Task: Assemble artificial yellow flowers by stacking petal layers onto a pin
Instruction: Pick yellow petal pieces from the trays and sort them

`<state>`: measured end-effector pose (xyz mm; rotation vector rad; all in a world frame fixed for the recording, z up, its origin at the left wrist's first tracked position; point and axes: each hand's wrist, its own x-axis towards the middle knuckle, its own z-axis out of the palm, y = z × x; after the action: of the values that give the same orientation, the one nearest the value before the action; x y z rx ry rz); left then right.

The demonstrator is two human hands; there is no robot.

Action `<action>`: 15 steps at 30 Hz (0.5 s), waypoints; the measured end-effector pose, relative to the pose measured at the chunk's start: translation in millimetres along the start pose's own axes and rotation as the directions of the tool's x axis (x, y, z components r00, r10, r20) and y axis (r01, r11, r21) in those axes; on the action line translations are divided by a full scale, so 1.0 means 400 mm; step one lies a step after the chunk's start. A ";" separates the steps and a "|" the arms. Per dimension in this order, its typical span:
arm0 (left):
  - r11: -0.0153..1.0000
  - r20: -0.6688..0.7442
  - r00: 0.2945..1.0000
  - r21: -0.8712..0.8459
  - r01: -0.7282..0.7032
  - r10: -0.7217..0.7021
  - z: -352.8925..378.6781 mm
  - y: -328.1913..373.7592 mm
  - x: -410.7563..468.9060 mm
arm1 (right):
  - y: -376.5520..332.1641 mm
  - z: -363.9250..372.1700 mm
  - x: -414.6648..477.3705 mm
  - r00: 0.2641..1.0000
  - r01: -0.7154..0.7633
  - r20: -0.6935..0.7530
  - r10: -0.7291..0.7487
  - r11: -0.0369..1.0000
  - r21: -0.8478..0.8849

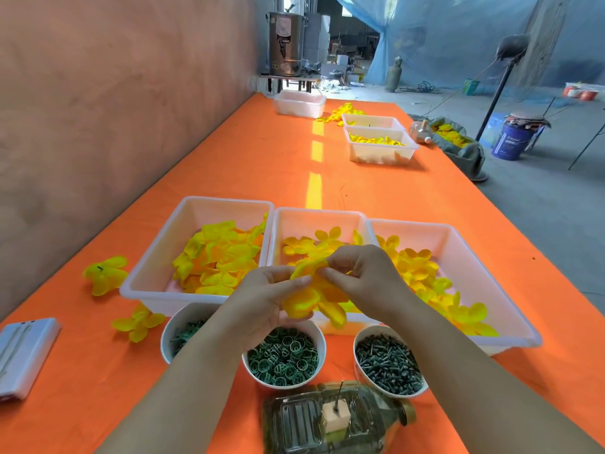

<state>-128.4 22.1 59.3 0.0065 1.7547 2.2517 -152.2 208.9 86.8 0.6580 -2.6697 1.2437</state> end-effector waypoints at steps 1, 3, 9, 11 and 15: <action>1.000 0.006 1.000 0.009 -0.004 0.004 -0.001 -0.001 0.000 | 0.001 -0.001 -0.002 0.999 0.016 0.031 -0.016 1.000 0.000; 1.000 -0.017 1.000 0.004 -0.023 0.023 0.005 -0.002 -0.003 | 0.001 0.000 -0.004 0.998 0.033 0.059 -0.032 0.999 -0.015; 0.979 -0.059 0.996 -0.196 0.051 -0.064 0.032 -0.004 -0.005 | -0.022 0.021 -0.010 0.969 -0.064 -0.230 0.089 0.991 0.115; 0.966 -0.070 0.992 -0.245 0.082 -0.102 0.034 -0.001 -0.005 | -0.031 0.025 -0.011 0.958 -0.084 -0.260 0.126 0.983 0.165; 0.936 -0.121 0.971 -0.313 0.159 -0.206 0.036 0.013 -0.003 | -0.045 0.019 -0.014 0.977 -0.051 -0.179 0.113 0.947 0.319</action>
<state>-125.9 34.4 68.4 -0.3859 1.3921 2.4059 -138.9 194.7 92.7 0.4334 -2.3848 1.6811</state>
